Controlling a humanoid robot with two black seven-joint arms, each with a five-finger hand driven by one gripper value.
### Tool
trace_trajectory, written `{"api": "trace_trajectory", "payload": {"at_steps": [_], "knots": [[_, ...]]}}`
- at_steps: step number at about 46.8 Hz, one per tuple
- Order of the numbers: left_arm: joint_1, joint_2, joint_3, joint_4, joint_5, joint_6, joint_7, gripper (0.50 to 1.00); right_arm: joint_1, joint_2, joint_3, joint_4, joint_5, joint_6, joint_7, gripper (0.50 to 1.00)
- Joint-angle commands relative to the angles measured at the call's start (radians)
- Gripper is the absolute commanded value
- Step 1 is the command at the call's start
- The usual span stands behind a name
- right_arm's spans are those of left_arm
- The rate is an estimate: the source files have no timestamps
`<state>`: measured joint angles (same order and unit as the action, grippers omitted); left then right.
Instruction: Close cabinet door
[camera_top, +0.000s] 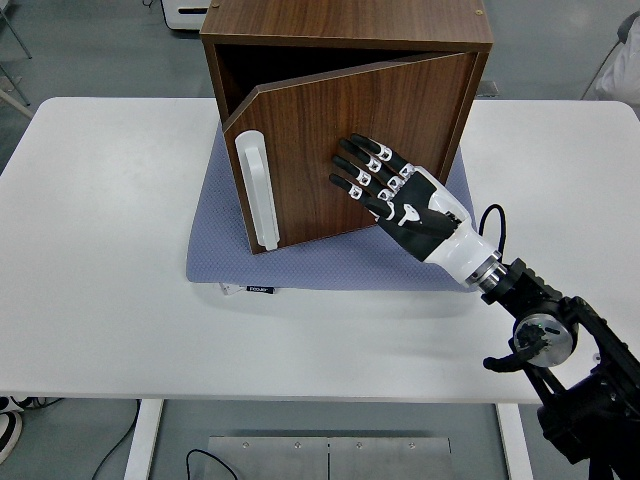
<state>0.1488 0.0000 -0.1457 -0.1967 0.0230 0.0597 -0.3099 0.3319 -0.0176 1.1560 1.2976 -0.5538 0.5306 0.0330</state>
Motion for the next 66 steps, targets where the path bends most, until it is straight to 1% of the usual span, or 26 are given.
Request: {"api": "trace_trajectory", "payload": {"at_steps": [1,12,28,36,40,45,66], "knots": [[0.000,0.000,0.000,-0.001,0.000,0.000,0.000,1.000,0.010,0.010,-0.002,-0.015,0.000,0.000,-0.001,1.000],[0.000,0.000,0.000,-0.001,0.000,0.000,0.000,1.000,0.059,0.018,-0.012,-0.087,0.000,0.000,0.001,1.000],[0.000,0.000,0.000,0.000,0.000,0.000,0.000,1.000,0.157,0.018,-0.013,-0.198,0.002,-0.001,0.002,1.000],[0.000,0.000,0.000,-0.001,0.000,0.000,0.000,1.000,0.187,0.018,-0.012,-0.230,0.002,-0.003,0.002,1.000],[0.000,0.000,0.000,0.000,0.000,0.000,0.000,1.000,0.193,0.018,-0.012,-0.247,0.002,-0.004,0.002,1.000],[0.000,0.000,0.000,0.000,0.000,0.000,-0.001,1.000,0.197,0.018,-0.010,-0.258,0.002,-0.023,0.002,1.000],[0.000,0.000,0.000,0.000,0.000,0.000,0.000,1.000,0.207,0.018,-0.010,-0.262,0.002,-0.028,0.002,1.000]]}}
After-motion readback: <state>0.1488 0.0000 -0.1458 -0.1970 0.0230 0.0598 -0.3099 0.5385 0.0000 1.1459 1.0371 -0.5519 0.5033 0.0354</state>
